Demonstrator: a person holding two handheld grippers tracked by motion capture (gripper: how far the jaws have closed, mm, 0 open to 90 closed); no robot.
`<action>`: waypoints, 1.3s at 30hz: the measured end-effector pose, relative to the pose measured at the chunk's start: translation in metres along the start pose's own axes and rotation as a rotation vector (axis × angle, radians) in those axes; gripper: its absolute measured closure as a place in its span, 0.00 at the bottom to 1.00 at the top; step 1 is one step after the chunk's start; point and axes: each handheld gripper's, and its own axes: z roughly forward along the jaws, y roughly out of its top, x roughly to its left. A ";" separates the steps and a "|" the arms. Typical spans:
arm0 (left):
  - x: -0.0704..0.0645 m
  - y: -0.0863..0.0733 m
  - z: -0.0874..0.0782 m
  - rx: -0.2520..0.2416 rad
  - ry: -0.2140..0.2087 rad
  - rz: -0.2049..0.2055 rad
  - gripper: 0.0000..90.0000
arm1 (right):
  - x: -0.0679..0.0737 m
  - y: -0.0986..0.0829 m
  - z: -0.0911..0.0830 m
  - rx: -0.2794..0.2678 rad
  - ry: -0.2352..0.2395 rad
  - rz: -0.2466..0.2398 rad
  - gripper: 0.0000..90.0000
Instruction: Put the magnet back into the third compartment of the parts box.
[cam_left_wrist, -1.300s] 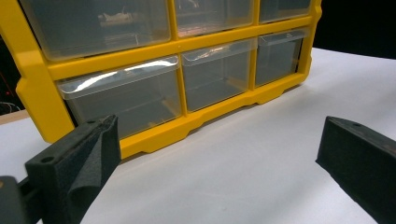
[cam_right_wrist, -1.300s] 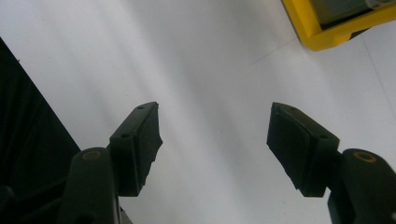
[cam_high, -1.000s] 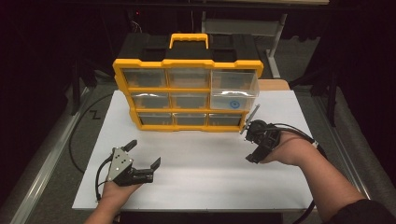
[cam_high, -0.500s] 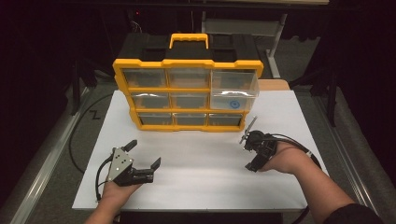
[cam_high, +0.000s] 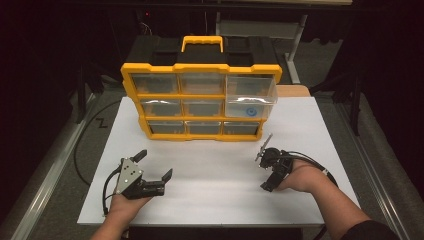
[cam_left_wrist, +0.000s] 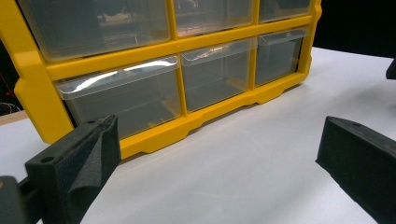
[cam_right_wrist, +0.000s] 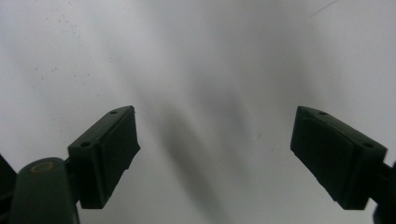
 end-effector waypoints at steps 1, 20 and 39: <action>0.000 0.000 0.000 0.001 0.001 0.000 0.00 | 0.000 0.000 0.002 -0.006 0.001 -0.005 0.15; -0.001 -0.001 0.002 0.012 -0.007 0.000 0.00 | 0.003 -0.004 0.020 -0.103 -0.026 0.022 0.01; 0.000 -0.001 0.003 0.015 -0.004 -0.005 0.00 | -0.004 -0.030 0.016 -0.428 -0.111 0.122 0.01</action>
